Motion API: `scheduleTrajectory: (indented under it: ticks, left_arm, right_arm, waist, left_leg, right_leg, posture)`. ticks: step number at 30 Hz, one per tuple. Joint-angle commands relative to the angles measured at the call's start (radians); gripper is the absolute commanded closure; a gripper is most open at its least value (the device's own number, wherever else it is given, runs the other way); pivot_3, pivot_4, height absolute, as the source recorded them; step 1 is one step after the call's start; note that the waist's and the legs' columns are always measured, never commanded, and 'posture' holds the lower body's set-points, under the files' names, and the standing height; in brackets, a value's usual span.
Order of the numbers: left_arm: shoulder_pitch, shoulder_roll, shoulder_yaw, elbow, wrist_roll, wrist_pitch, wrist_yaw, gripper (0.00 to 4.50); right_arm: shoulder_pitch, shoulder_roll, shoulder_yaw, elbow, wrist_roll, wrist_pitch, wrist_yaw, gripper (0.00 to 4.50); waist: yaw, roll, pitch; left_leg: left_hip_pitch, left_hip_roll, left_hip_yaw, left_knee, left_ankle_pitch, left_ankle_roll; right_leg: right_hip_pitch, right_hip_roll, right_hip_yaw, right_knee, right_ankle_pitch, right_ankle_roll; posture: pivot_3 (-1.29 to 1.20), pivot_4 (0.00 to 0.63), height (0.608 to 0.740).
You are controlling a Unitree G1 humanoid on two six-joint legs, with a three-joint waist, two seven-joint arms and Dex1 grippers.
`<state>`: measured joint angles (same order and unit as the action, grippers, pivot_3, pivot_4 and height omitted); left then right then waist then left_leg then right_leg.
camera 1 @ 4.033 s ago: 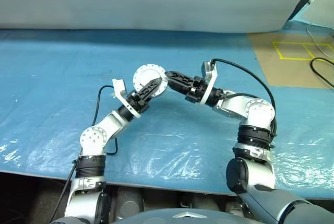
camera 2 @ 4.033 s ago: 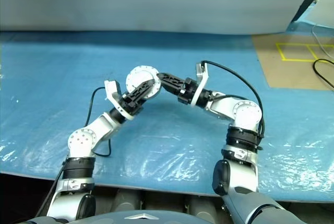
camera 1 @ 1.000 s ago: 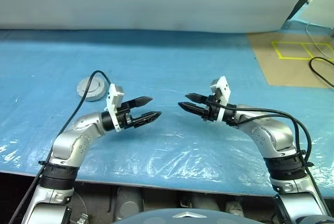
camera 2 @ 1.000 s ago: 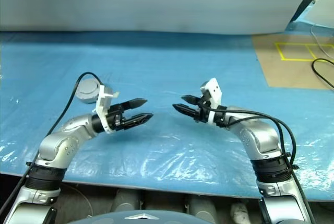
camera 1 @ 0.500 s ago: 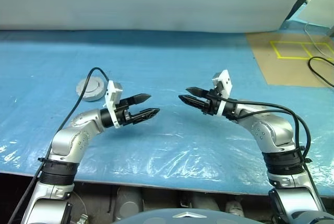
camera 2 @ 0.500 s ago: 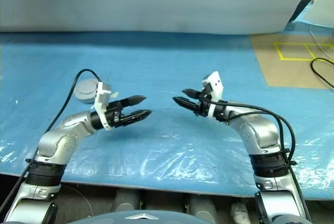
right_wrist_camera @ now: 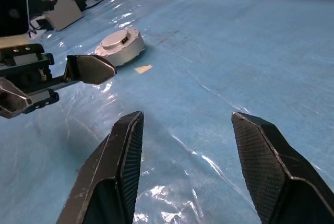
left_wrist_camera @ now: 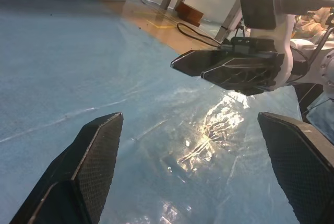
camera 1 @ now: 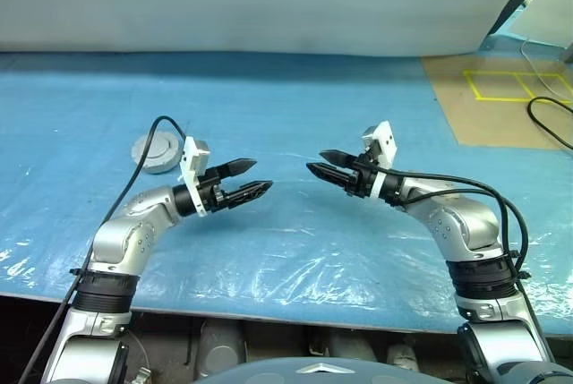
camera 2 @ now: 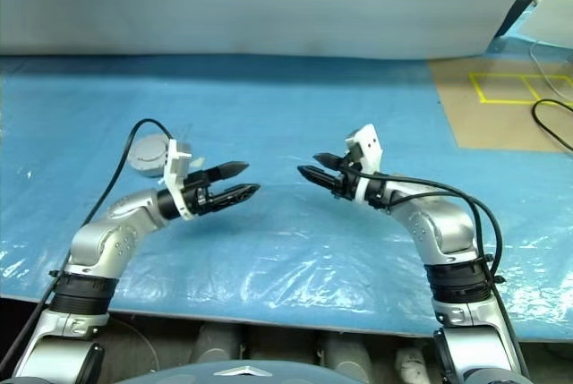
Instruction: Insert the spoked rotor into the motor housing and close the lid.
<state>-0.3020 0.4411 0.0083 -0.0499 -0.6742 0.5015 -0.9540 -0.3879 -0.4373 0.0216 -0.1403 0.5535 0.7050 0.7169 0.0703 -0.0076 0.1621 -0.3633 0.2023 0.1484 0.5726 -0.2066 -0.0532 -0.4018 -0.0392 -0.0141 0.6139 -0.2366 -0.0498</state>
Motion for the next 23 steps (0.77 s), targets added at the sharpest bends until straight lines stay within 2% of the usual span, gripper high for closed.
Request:
scheduleTrajectory:
  ticks: [1, 23]
  left_arm:
    - [-0.018, 0.005, 0.016, -0.013, -0.008, 0.0, -0.022, 0.09]
    - [-0.042, -0.005, 0.016, 0.02, 0.029, -0.018, -0.041, 0.09]
  right_arm:
    - [-0.012, 0.002, -0.016, -0.028, 0.007, -0.016, 0.002, 1.69]
    - [0.008, -0.009, -0.017, -0.031, -0.008, -0.033, 0.005, 1.69]
  waist:
    - [0.0, 0.0, 0.0]
    - [0.0, 0.0, 0.0]
  left_leg:
    - [0.0, 0.0, 0.0, 0.0, 0.0, 0.0]
    - [0.0, 0.0, 0.0, 0.0, 0.0, 0.0]
  right_leg:
    - [0.0, 0.0, 0.0, 0.0, 0.0, 0.0]
    - [0.0, -0.001, 0.0, 0.001, 0.0, 0.0]
  posture:
    - [0.0, 0.15, 0.74]
    - [0.0, 0.15, 0.74]
